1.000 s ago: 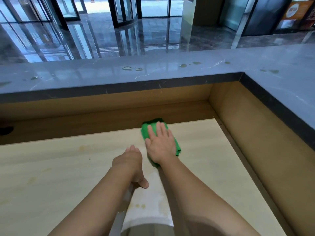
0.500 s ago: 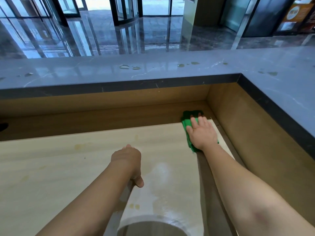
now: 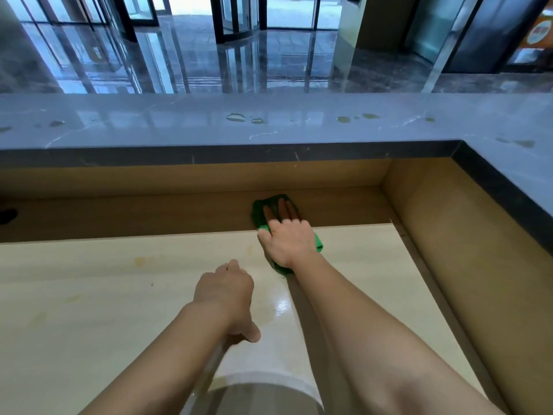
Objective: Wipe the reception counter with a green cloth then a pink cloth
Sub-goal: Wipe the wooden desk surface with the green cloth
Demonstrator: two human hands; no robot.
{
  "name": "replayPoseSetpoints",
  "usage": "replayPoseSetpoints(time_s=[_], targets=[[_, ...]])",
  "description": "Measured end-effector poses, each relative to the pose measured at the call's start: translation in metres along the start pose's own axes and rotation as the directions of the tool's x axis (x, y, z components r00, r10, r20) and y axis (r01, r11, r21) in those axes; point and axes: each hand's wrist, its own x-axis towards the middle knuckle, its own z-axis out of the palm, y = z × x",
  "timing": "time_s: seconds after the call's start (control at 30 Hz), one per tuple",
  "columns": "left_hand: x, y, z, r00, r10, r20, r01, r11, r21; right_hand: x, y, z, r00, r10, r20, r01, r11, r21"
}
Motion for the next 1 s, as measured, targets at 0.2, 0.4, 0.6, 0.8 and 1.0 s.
replayPoseSetpoints(time_s=[0.2,0.4,0.6,0.8,1.0], targets=[[0.016,-0.022,-0.003,0.976,-0.063,-0.206,0.009,0.968,-0.251,0.011,0.072,-0.013,0.987,0.153,0.04,-0.153,0.988,0.008],[0.026,-0.027,0.015,0.993,-0.023,-0.112,-0.005,0.97,-0.243,0.006,0.14,-0.018,0.911,0.411,0.02,-0.41,0.911,-0.031],[0.032,-0.023,0.008,0.996,-0.065,-0.057,0.05,0.969,-0.24,0.017,0.093,-0.014,0.865,0.502,0.024,-0.502,0.864,0.038],[0.04,-0.012,0.003,0.988,-0.147,-0.04,0.135,0.968,-0.212,0.022,-0.018,0.006,0.998,0.067,0.018,-0.067,0.997,0.024],[0.041,0.001,0.0,0.976,-0.214,-0.03,0.206,0.965,-0.161,0.021,0.016,-0.003,0.998,-0.012,0.058,0.008,0.997,0.078]])
